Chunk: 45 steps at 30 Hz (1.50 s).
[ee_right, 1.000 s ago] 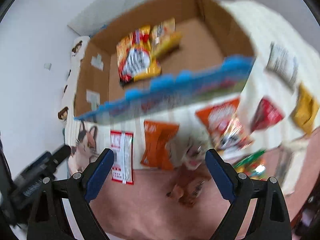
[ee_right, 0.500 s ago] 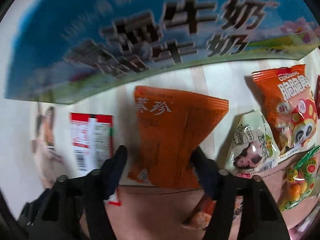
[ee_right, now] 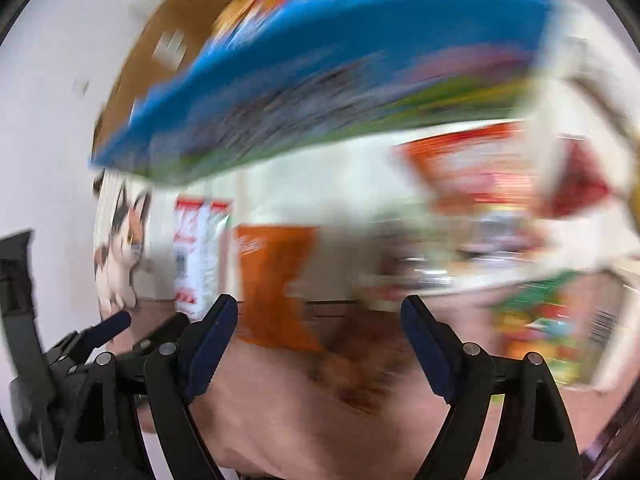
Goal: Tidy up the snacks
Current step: 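Grasp the orange packet with the left gripper while the right grasps the white wafer packet, then carry both packets into the cardboard box and open both grippers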
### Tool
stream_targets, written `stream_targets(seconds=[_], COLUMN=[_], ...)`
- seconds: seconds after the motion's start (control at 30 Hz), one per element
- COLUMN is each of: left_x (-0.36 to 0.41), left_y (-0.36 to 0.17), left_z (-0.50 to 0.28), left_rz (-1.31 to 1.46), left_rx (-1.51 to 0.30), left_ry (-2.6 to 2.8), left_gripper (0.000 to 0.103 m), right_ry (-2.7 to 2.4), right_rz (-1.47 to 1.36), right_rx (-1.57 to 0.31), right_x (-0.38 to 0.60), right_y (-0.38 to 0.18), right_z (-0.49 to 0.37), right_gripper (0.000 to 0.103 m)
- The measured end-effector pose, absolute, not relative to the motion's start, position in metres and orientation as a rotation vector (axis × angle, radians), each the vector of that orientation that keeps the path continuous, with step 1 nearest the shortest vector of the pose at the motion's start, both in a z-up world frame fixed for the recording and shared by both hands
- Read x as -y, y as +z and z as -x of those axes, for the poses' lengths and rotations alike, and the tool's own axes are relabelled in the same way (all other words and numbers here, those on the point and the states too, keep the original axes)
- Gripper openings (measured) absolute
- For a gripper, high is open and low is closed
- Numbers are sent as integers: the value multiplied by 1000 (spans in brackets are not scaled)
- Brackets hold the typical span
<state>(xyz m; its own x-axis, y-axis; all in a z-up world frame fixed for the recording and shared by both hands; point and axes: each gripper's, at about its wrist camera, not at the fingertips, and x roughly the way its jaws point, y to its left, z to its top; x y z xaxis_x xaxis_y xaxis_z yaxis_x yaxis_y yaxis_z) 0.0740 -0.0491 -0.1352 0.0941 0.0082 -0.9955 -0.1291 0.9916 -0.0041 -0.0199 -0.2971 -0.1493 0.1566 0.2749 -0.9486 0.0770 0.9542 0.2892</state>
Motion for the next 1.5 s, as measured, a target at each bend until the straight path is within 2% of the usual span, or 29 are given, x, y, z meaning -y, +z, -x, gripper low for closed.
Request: stream_targets(seconds=[0.13,0.27,0.5,0.53,0.57,0.7,0.77,0.87,0.97,1.0,1.27,1.5], left_x=[80,114,157,161,165,177,178,177,176,176,160,145], left_y=[-137,-151,-187,-191,-194,-200,-200,-200,-197,-196,-193,-162], left_z=[-79,-89,-110,-111,-114,-117,-123,-132,-139,-141,-131,-99], left_rz=[124,108,29,19,14,1,0,-6,-8,-9,-10,9], left_rx=[-1498,-1542,-1617,-1619,-1624,-1623,-1614,-1602,-1593,-1592,-1581,-1567], left_ry=[58,19,17,23,24,40,50,56,66,67,70,54], left_gripper=[94,94,94,91,84,71,56,46,43,43,41,40], right_ry=[-83,-236,-316,-313,-314,-299,-298,-310,-331,-331,-337,-325], right_rz=[-413,-550,-660,-665,-668,-657,-636,-572,-481,-466,-426,-467], right_rx=[-1350,-1349,-1381,-1386,-1392,-1406,-1415,-1423,-1432,-1427,-1398,-1364], right_x=[397,481,537,541,543,542,540,529,515,511,495,489], right_y=[-127,-137,-172,-178,-180,-195,-198,-201,-204,-204,-195,-167], right_z=[47,70,89,87,88,86,82,80,73,73,79,97], right_gripper=[86,86,86,86,86,86,86,85,70,61,59,58])
